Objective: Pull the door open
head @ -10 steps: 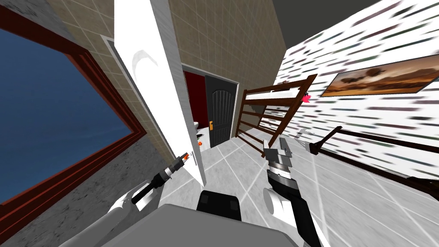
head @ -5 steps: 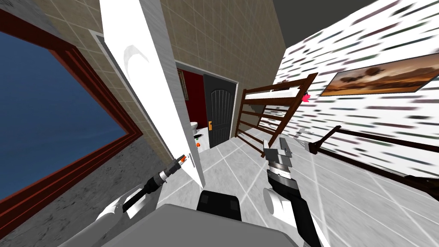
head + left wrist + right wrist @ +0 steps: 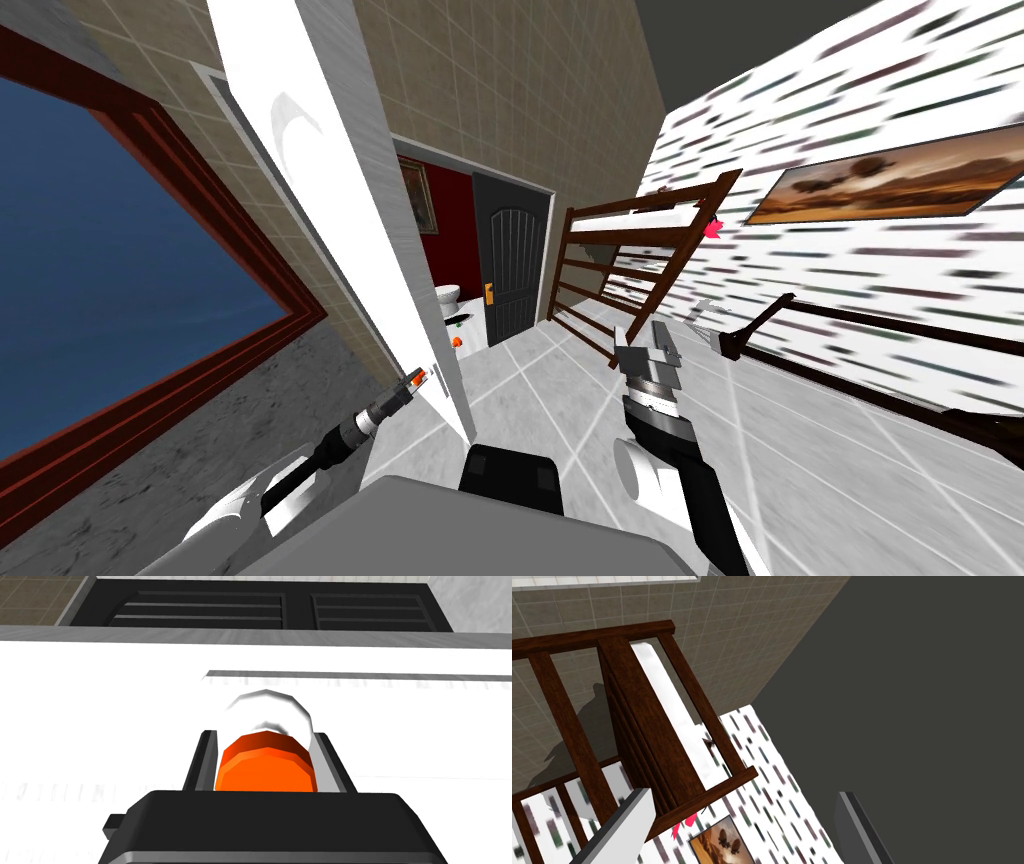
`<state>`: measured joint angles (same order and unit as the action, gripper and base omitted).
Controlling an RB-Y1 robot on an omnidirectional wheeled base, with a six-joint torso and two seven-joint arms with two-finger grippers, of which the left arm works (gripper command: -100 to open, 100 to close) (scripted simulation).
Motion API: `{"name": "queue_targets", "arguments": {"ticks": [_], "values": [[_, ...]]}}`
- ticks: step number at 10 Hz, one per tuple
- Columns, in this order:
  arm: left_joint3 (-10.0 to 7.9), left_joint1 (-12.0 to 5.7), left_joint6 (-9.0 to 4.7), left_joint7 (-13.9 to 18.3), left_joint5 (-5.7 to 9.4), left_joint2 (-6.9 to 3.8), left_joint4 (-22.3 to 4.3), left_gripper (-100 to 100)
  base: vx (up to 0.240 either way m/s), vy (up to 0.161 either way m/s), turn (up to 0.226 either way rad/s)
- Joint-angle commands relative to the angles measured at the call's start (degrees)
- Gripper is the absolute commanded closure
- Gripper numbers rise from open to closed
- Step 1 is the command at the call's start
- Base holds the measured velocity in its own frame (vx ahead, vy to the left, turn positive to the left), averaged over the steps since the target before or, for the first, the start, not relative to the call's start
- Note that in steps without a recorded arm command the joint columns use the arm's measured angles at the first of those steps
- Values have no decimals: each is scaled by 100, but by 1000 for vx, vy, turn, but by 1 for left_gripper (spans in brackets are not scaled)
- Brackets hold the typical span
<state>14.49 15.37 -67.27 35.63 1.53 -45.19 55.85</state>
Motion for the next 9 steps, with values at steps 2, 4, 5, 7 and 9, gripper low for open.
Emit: {"name": "queue_targets", "arguments": {"ticks": [2,4,5,7,9], "values": [[62,114,-397,21,-68,-6,-282,100,23,-9,-1],[59,166,-607,37,-90,-39,-440,100,28,-7,-12],[59,166,-702,37,-90,-39,-440,100,25,-12,8],[55,219,-955,53,-111,-73,-596,100,25,-4,1],[52,271,-1205,68,-132,-108,-752,100,12,3,-10]]}}
